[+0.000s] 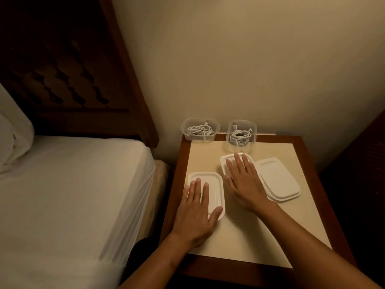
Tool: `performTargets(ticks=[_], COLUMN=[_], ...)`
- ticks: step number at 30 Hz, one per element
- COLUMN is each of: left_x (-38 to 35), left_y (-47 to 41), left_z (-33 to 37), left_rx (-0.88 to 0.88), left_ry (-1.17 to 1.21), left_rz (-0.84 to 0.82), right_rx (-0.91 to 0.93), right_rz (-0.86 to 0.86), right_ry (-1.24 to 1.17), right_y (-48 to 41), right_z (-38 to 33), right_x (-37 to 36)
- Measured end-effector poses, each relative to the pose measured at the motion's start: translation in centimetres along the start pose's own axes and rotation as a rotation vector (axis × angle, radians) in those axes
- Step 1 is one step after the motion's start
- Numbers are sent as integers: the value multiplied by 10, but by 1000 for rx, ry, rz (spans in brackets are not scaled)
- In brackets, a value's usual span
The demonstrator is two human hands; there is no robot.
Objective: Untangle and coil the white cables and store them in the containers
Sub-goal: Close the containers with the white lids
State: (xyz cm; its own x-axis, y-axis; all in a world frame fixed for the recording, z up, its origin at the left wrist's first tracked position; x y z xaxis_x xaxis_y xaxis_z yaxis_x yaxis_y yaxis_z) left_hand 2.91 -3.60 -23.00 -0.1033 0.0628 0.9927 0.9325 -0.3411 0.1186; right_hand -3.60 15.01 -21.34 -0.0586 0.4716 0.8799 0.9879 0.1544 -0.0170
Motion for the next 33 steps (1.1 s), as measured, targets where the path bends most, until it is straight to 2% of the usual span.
performTargets(ticks=[4, 11, 13, 15, 17, 19, 21, 25, 29, 33], left_x=[11, 28, 43, 59, 70, 74, 68, 35, 14, 9], left_y=[-22, -90, -108, -134, -168, -203, -234, -281, -296, -294], left_z=[-22, -49, -56, -67, -81, -95, -110, -134, -145, -143], left_rx=[-4, 6, 43, 153, 299, 480, 663, 772, 813, 863], left_ry=[-70, -86, -24, 73, 233, 415, 546, 699, 819, 810], left_rz=[-19, 4, 154, 331, 384, 323, 206, -3, 14, 81], right_rx=[-142, -240, -224, -208, -234, -326, -450, -662, -708, -710], right_rz=[-68, -1, 131, 336, 478, 502, 453, 314, 280, 316], right_ry=[74, 36, 15, -74, -157, -197, -238, -385, -490, -555], right_y=[-6, -13, -21, -35, -53, -74, -93, -114, -124, -129], right_z=[10, -9, -8, -2, 8, 22, 37, 60, 70, 76], right_x=[-4, -4, 9, 27, 43, 54, 60, 59, 52, 45])
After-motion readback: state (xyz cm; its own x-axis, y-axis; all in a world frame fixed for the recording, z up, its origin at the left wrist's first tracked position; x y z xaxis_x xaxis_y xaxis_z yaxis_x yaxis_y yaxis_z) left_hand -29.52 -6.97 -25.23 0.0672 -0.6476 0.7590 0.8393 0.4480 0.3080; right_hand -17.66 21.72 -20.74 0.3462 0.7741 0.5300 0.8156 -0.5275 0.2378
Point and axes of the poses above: each hand's wrist, its own y-axis away from the middle knuckle, its own x-axis out of the back of the hand, z = x × y, the point moved 3 cm from there along -y, towards the middle knuckle, and after that the axes turned 11 degrees about -y, right-handed, at the moved point
